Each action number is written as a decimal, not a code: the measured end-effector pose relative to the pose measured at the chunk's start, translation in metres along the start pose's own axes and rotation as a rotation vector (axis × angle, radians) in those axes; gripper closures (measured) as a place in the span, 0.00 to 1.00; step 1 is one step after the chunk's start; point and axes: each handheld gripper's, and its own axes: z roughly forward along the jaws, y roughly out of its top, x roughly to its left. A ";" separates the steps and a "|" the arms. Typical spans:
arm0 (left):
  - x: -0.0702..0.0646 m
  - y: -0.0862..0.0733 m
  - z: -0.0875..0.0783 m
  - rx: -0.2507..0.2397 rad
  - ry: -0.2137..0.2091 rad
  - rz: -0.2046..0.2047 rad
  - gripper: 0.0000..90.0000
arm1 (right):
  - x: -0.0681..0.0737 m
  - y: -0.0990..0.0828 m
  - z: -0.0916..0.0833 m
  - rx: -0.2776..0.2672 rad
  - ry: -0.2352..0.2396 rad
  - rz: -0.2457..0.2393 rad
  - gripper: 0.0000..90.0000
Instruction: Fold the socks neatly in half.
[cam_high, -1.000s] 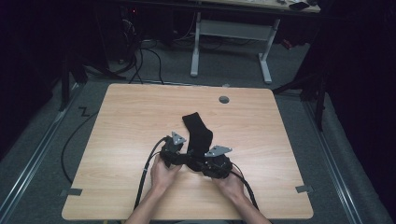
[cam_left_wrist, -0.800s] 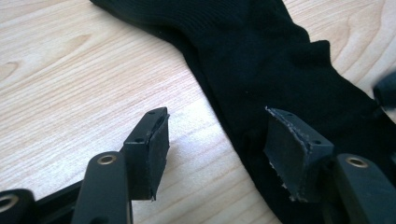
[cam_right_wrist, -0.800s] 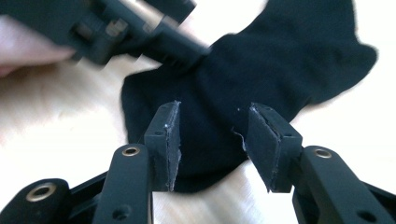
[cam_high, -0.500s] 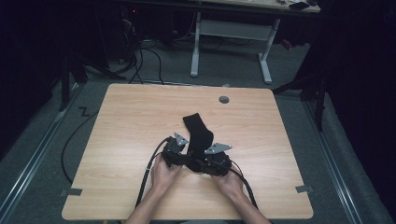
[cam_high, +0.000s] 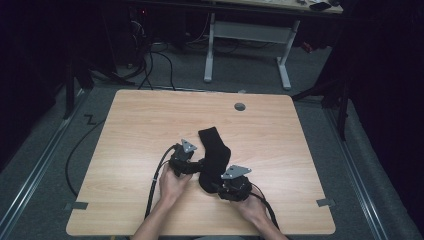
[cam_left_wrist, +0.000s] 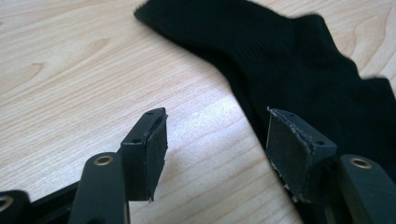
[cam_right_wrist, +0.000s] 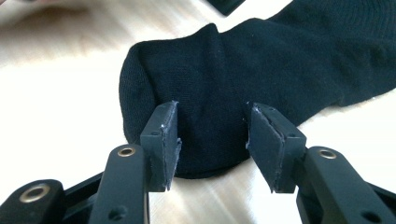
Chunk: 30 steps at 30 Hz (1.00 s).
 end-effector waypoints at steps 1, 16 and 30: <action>0.001 0.001 0.001 0.003 -0.009 -0.010 0.43 | 0.002 -0.001 -0.002 -0.007 -0.005 -0.009 0.59; 0.022 0.021 0.004 -0.037 -0.073 -0.063 0.52 | -0.015 0.008 0.013 -0.027 -0.047 0.057 0.62; 0.040 0.039 0.034 0.044 -0.070 -0.133 0.45 | 0.002 0.000 0.009 -0.053 0.006 0.019 0.62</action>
